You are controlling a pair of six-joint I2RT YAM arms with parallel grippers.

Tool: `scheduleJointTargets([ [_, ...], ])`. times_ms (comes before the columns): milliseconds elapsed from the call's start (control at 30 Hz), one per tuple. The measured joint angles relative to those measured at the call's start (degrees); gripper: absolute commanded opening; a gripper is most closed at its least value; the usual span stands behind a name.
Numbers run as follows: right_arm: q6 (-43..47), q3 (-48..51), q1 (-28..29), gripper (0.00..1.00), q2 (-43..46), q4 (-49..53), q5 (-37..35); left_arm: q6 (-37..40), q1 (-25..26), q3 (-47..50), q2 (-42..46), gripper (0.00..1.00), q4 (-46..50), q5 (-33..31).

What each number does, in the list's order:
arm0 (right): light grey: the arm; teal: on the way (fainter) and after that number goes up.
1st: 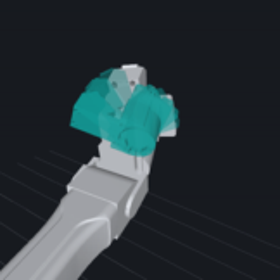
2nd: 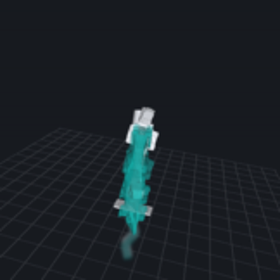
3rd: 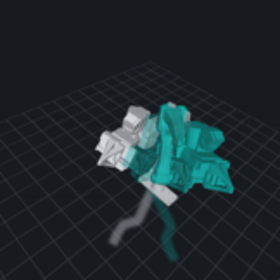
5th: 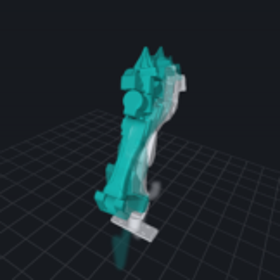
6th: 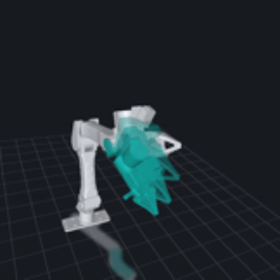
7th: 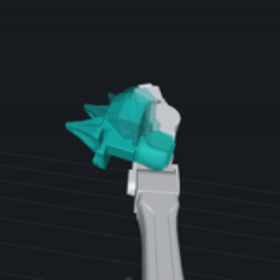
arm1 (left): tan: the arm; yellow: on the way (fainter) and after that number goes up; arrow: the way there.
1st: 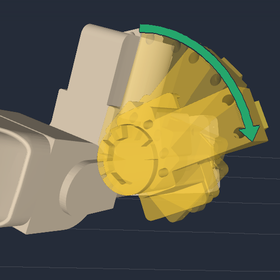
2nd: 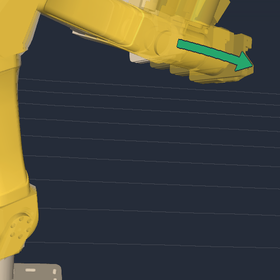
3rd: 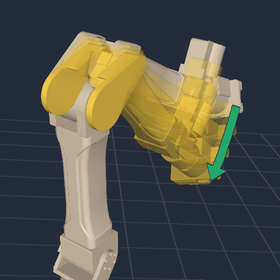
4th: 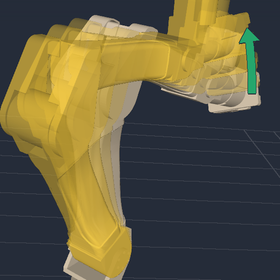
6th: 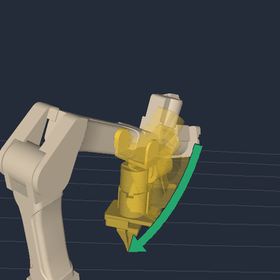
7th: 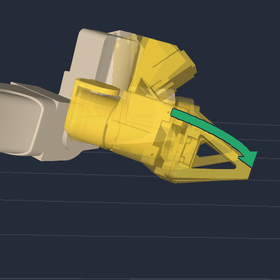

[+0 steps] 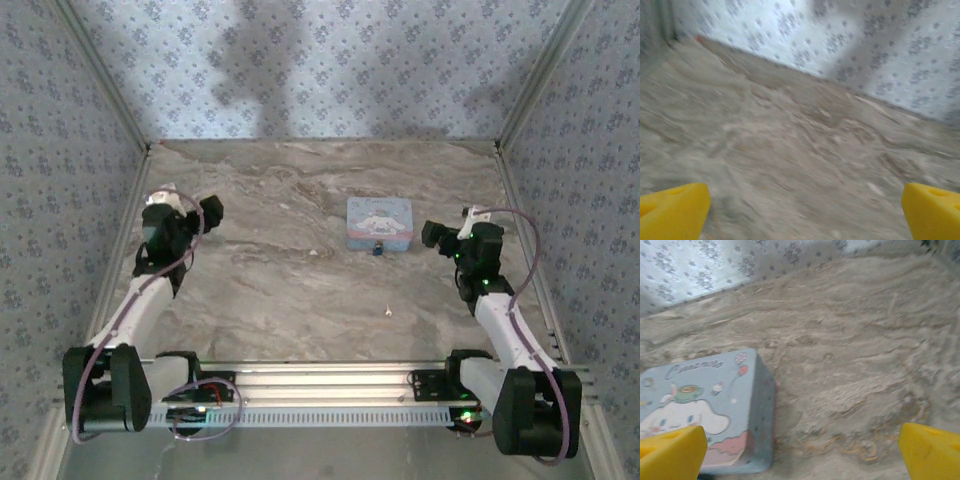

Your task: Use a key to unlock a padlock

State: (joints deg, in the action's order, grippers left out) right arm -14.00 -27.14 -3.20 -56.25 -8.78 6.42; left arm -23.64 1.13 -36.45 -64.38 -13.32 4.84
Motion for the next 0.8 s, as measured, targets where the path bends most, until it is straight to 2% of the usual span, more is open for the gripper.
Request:
scheduleJointTargets([
  [167, -9.3, -1.6, -5.3, 1.00, -5.0, -1.4, 12.3, -10.3, 6.3, -5.3, -7.7, 0.98, 2.9, 8.2],
  [333, -14.1, -4.6, -5.5, 1.00, -14.3, -2.5, 20.2, -17.1, 17.6, -12.1, -21.0, 0.98, 2.4, 13.5],
  [533, -14.8, -11.9, -3.2, 1.00, -24.9, -3.8, 24.0, -21.5, 26.0, -22.9, -35.3, 0.98, -0.1, 17.4],
  [800, -14.7, -17.4, -1.4, 1.00, -34.6, -4.3, 26.1, -23.2, 31.4, -37.0, -49.2, 0.98, -0.1, 20.1],
])
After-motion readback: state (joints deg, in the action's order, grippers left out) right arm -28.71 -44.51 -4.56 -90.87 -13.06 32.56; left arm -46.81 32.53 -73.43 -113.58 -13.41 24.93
